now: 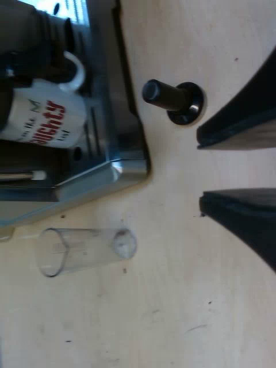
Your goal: Remove mug from coffee machine
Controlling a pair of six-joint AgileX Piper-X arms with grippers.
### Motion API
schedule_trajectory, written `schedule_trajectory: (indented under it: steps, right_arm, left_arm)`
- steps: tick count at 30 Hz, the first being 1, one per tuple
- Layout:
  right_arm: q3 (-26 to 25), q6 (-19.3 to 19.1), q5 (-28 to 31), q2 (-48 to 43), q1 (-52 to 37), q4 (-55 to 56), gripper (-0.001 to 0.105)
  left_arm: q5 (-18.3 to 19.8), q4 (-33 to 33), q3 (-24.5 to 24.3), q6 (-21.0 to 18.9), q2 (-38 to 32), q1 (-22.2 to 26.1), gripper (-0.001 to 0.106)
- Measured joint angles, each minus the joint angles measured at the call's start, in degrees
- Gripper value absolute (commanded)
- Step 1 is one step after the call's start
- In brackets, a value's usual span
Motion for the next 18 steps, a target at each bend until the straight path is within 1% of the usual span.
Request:
schedule_trajectory:
  steps: [2,5,10,12,13,14,16,17,18]
  right_arm:
    - [-0.8,-0.6,-0.3,0.7,0.0,0.0,0.039]
    - [-1.0,-0.7,-0.3,1.1,0.0,0.0,0.057]
    - [-1.5,-0.9,-1.5,1.6,0.0,0.1,0.058]
    - [-1.9,-0.9,-1.5,1.8,0.0,0.1,0.058]
    - [-2.3,-1.3,-1.5,2.0,0.0,0.1,0.058]
    - [-2.6,-2.2,-1.6,2.3,0.0,0.1,0.059]
    - [-2.9,-2.5,-1.7,2.4,0.0,0.1,0.062]
    - [-3.2,-2.8,-1.7,2.8,0.0,0.1,0.066]
    - [-3.6,-3.4,-2.1,3.2,0.0,0.1,0.070]
  left_arm:
    - [0.1,0.0,-1.7,-0.1,0.0,0.0,0.034]
    - [0.1,-0.1,-3.9,-0.1,0.0,0.0,0.046]
    - [0.1,-0.1,-6.3,-0.1,1.8,0.0,0.051]
    - [0.4,-0.1,-6.9,-0.1,2.4,0.0,0.056]
    - [1.0,-0.1,-7.5,-0.1,3.0,0.0,0.060]
    - [1.6,-0.1,-7.8,-0.1,3.4,0.0,0.064]
    - [1.7,-0.1,-8.0,-0.1,3.8,0.0,0.067]
    - [1.7,-0.1,-8.1,-0.1,3.9,0.0,0.069]
    - [2.0,-0.1,-8.5,-0.1,4.3,0.0,0.070]
